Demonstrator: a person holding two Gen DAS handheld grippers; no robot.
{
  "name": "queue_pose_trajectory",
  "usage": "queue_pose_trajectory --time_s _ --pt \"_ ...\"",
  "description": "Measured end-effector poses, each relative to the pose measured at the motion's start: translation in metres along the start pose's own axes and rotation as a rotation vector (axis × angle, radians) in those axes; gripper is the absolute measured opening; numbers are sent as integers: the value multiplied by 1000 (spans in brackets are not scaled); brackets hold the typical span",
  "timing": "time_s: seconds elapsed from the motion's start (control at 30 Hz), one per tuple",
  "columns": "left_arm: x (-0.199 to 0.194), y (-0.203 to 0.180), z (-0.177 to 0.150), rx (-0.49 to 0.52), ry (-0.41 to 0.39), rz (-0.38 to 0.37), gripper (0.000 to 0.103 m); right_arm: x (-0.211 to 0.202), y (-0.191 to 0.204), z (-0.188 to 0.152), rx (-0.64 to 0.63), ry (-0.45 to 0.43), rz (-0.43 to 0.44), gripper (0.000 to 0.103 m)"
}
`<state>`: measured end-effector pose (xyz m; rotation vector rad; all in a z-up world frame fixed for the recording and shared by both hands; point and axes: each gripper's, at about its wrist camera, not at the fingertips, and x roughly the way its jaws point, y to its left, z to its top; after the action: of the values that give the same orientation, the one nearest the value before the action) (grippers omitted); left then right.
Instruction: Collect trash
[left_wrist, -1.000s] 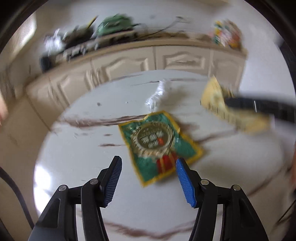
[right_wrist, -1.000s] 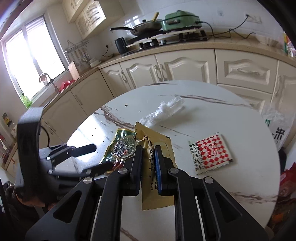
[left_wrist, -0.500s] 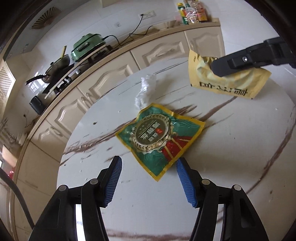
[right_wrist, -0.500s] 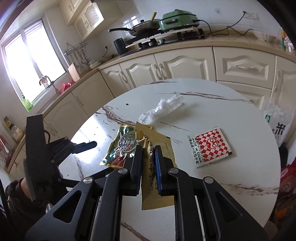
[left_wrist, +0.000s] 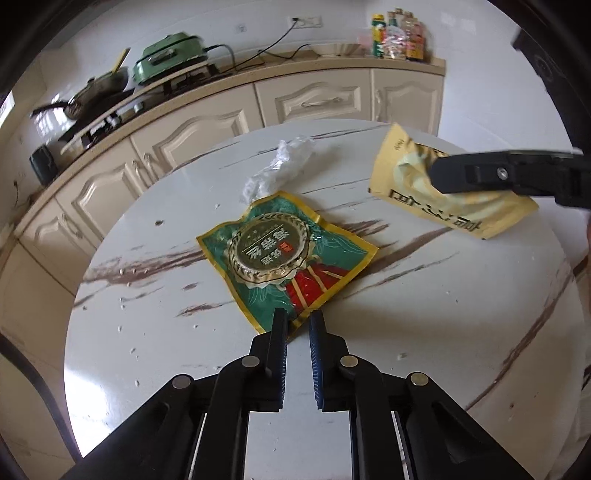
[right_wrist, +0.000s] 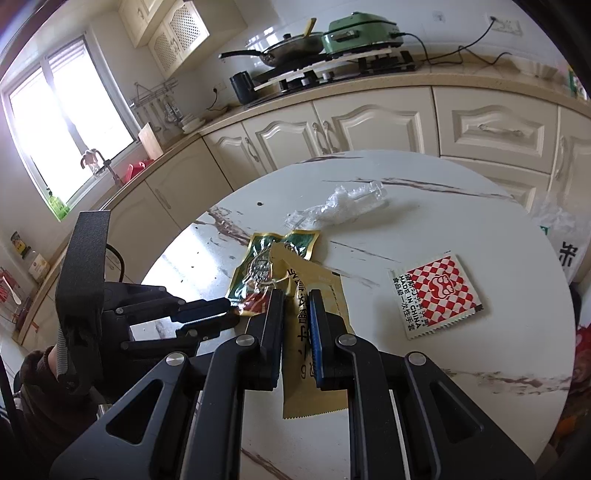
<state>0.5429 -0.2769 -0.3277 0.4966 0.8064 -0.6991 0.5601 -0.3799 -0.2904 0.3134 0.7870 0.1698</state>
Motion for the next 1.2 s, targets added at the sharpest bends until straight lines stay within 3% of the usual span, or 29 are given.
queue_pose_trajectory --time_s 0.1,0.13,0.17,0.43,0.5,0.53,0.67,0.7,0.8,0.87,1.0,1.1,1.2 --pt "-6 -4 0 29 -22 74 29 -1 -2 0 -2 1 -5 13" --pt "-7 -4 -2 24 -21 86 44 -1 -2 0 -3 1 -9 13" --pt "-7 -3 -4 14 -32 96 50 -1 -3 1 -3 1 -13 13" --pt "-15 16 -7 -102 -38 77 48 -10 8 10 -29 -28 -19 13" --pt "-20 25 0 -142 -49 37 49 -17 9 15 -33 -49 -37 13" --pt "-24 29 5 -156 -65 18 51 -20 8 17 -30 -59 -44 13" --pt "-29 24 43 -125 -98 2 79 -40 -5 23 -15 -99 -87 13" --pt "-25 21 55 -115 -91 -13 80 -42 -9 24 -14 -99 -99 13" --pt "-1 15 87 -85 -63 -15 80 -44 -20 27 -2 -98 -118 13" --pt "23 10 107 -66 -21 -57 80 -43 -31 29 9 -97 -127 13" --pt "66 9 135 -45 51 -13 72 -34 -48 36 23 -83 -131 13" --pt "93 13 148 -59 109 -50 49 -27 -60 39 32 -72 -128 13" --pt "102 16 153 -54 111 -37 16 -18 -68 39 40 -60 -121 13"
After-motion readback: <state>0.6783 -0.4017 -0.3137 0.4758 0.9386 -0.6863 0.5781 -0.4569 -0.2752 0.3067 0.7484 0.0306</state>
